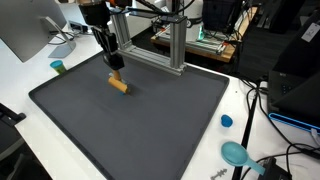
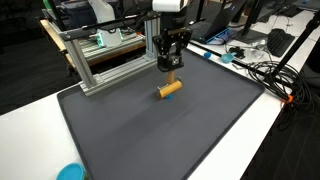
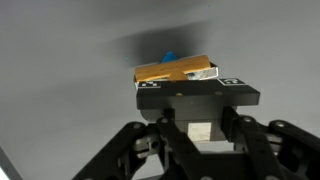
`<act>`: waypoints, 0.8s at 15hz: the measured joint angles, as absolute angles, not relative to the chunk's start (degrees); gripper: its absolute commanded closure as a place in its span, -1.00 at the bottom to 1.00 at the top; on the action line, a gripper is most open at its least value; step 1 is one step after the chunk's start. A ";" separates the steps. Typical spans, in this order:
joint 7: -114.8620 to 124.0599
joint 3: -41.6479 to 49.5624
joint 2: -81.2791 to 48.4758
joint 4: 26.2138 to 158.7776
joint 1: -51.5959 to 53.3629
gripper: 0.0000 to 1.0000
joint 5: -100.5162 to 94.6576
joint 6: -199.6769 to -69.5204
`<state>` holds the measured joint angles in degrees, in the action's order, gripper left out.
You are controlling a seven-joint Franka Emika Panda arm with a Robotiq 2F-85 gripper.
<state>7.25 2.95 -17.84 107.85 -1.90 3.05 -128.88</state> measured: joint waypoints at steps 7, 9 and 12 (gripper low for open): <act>7.25 2.97 -18.69 107.69 -1.94 0.56 3.05 -128.91; 7.25 2.97 -18.86 107.69 -1.99 0.56 3.05 -128.89; 7.25 2.97 -19.18 107.68 -2.06 0.56 3.23 -128.92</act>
<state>7.25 2.97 -19.18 107.68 -2.06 3.23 -128.92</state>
